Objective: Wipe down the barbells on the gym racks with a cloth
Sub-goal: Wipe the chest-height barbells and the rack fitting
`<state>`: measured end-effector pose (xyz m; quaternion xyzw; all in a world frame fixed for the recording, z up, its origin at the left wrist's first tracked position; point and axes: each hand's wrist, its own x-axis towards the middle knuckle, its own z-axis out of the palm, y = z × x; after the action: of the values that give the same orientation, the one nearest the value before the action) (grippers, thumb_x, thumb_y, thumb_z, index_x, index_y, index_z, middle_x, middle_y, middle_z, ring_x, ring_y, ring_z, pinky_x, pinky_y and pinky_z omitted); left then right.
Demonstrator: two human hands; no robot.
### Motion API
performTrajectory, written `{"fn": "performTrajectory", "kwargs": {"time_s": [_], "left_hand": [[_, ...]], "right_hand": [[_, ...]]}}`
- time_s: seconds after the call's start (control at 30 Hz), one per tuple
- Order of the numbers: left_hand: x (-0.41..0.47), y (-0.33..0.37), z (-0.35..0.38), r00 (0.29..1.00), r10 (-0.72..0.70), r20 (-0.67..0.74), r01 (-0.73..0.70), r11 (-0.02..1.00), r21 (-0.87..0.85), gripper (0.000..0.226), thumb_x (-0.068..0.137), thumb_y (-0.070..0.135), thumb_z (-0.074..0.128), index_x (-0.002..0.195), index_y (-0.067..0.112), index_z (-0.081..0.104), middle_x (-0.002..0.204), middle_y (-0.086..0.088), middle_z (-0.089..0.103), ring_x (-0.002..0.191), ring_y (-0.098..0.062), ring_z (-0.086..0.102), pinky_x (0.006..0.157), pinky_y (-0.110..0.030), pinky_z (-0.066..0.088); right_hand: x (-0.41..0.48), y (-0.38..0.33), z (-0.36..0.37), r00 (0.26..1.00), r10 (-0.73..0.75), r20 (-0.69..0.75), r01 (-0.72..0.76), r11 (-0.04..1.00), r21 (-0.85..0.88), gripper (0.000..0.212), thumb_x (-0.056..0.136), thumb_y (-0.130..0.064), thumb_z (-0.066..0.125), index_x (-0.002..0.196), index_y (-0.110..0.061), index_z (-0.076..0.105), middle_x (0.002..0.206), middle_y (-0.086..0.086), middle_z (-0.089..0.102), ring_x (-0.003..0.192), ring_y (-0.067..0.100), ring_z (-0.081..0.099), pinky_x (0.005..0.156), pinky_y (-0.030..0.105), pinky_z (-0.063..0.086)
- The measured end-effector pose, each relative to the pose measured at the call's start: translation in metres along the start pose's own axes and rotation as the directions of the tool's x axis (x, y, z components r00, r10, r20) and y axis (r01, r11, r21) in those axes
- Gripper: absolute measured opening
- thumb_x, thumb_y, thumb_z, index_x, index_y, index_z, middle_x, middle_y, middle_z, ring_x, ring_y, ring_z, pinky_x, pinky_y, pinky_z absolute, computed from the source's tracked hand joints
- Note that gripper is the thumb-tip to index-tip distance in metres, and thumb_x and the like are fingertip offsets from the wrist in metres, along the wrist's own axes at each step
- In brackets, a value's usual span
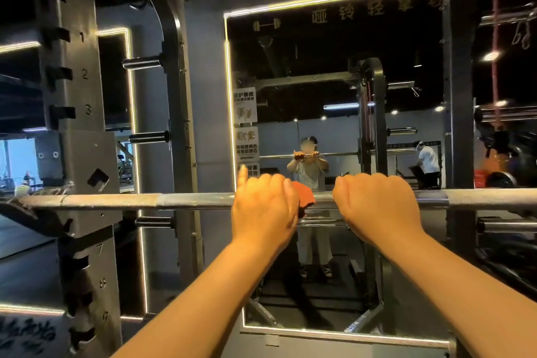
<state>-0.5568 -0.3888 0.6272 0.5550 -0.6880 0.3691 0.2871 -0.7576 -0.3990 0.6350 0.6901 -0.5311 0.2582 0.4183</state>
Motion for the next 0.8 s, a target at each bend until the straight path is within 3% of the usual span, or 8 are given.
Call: {"fn": "performTrajectory", "kwargs": {"time_s": [0.1, 0.17, 0.27, 0.33, 0.37, 0.53, 0.67, 0.8], "left_hand": [[-0.010, 0.021, 0.007, 0.997, -0.023, -0.077, 0.014, 0.993, -0.117, 0.037, 0.097, 0.039, 0.041, 0.117, 0.017, 0.061, 0.114, -0.003, 0.066, 0.113, -0.027, 0.061, 0.121, -0.058, 0.025], [-0.018, 0.025, 0.013, 0.986, -0.023, -0.163, -0.015, 0.973, -0.232, 0.040, 0.101, 0.038, 0.034, 0.125, 0.017, 0.057, 0.123, -0.004, 0.063, 0.123, -0.028, 0.057, 0.122, -0.054, 0.021], [-0.021, 0.009, 0.015, 0.984, 0.058, -0.167, -0.090, 0.977, -0.192, 0.044, 0.102, 0.040, 0.029, 0.134, 0.019, 0.050, 0.131, -0.002, 0.060, 0.130, -0.026, 0.054, 0.124, -0.052, 0.013], [-0.017, -0.007, 0.010, 0.993, 0.069, -0.091, -0.081, 0.988, -0.131, 0.047, 0.103, 0.041, 0.022, 0.135, 0.021, 0.051, 0.129, 0.001, 0.062, 0.128, -0.021, 0.056, 0.126, -0.055, 0.007], [-0.014, -0.015, 0.007, 0.997, 0.051, -0.050, -0.056, 0.992, -0.110, 0.047, 0.103, 0.041, 0.019, 0.131, 0.023, 0.053, 0.122, 0.004, 0.063, 0.122, -0.019, 0.058, 0.126, -0.055, 0.004], [-0.013, -0.017, -0.001, 0.999, -0.036, 0.015, 0.038, 0.990, -0.135, 0.045, 0.101, 0.038, 0.017, 0.119, 0.021, 0.055, 0.111, 0.005, 0.060, 0.110, -0.020, 0.057, 0.126, -0.054, 0.010], [-0.030, 0.010, 0.005, 0.995, -0.081, -0.051, 0.063, 0.955, -0.290, 0.056, 0.101, 0.042, 0.016, 0.139, 0.014, 0.046, 0.137, -0.005, 0.051, 0.137, -0.029, 0.042, 0.126, -0.051, 0.013], [-0.030, -0.016, 0.015, 0.992, 0.067, -0.108, -0.083, 0.985, -0.149, 0.054, 0.100, 0.042, 0.028, 0.141, 0.014, 0.050, 0.139, -0.007, 0.058, 0.137, -0.029, 0.050, 0.125, -0.052, 0.017]], "right_hand": [[-0.002, -0.003, -0.006, 1.000, 0.014, 0.013, -0.014, 1.000, -0.017, 0.078, 0.084, -0.030, -0.033, 0.086, -0.024, 0.045, 0.063, -0.005, 0.034, 0.052, 0.011, 0.031, 0.052, 0.030, 0.019], [-0.002, -0.003, -0.005, 1.000, 0.005, -0.008, -0.005, 0.999, -0.049, 0.074, 0.088, -0.029, -0.028, 0.082, -0.022, 0.045, 0.062, -0.005, 0.036, 0.051, 0.014, 0.033, 0.052, 0.032, 0.023], [0.001, 0.000, 0.000, 0.999, 0.022, -0.028, -0.023, 0.998, -0.057, 0.051, 0.102, -0.037, 0.011, 0.074, -0.021, 0.050, 0.057, -0.004, 0.043, 0.048, 0.018, 0.041, 0.051, 0.032, 0.027], [0.000, 0.000, 0.000, 0.999, -0.022, -0.030, 0.020, 0.999, -0.051, 0.023, 0.095, -0.023, 0.059, 0.074, -0.015, 0.054, 0.052, 0.000, 0.041, 0.041, 0.023, 0.040, 0.046, 0.029, 0.028], [0.000, 0.000, -0.001, 0.999, -0.053, -0.007, 0.052, 0.995, -0.086, 0.016, 0.090, -0.018, 0.067, 0.079, -0.013, 0.056, 0.053, 0.001, 0.040, 0.041, 0.024, 0.040, 0.045, 0.028, 0.026], [-0.001, 0.003, -0.003, 0.996, -0.086, 0.024, 0.089, 0.982, -0.167, 0.033, 0.105, -0.031, 0.019, 0.099, -0.021, 0.050, 0.071, -0.004, 0.048, 0.061, 0.017, 0.052, 0.051, 0.031, 0.029], [-0.001, -0.002, -0.013, 0.991, -0.070, 0.117, 0.090, 0.981, -0.174, 0.021, 0.106, -0.032, 0.031, 0.100, -0.022, 0.048, 0.076, -0.003, 0.052, 0.064, 0.017, 0.054, 0.055, 0.030, 0.038], [-0.004, -0.006, -0.026, 0.974, -0.033, 0.224, 0.072, 0.983, -0.167, 0.012, 0.105, -0.031, 0.048, 0.110, -0.020, 0.045, 0.088, -0.001, 0.057, 0.076, 0.018, 0.061, 0.067, 0.030, 0.053]]}}
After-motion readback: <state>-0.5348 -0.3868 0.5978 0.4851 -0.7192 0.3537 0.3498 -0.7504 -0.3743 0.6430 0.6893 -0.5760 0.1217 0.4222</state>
